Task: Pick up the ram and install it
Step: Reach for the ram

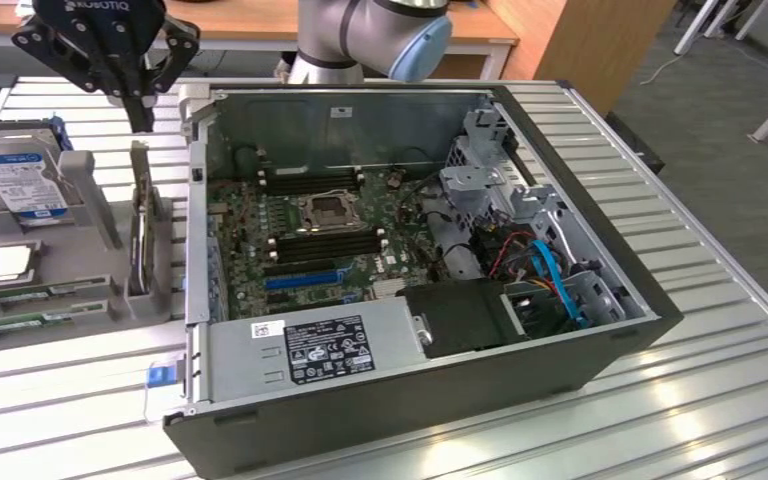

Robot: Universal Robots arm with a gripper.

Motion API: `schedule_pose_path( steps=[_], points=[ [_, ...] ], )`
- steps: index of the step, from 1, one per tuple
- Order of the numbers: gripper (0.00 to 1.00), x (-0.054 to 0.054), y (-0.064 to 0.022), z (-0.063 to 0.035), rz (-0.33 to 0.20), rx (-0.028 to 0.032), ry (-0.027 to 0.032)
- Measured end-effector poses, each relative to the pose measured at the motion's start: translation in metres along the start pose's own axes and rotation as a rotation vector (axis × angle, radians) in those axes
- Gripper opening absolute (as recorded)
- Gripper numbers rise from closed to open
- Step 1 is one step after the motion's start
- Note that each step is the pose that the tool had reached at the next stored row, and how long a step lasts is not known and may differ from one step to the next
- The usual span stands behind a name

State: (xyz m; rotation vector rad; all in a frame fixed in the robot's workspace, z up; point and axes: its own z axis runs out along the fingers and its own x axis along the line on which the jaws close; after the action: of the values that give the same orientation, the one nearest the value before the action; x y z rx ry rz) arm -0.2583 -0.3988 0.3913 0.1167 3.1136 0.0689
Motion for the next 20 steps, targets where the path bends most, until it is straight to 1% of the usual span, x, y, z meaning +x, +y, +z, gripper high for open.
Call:
schedule_pose_path(
  steps=[20],
  points=[
    [0.1, 0.038, -0.0026, 0.0001, 0.0, 0.0, 0.0]
  ],
)
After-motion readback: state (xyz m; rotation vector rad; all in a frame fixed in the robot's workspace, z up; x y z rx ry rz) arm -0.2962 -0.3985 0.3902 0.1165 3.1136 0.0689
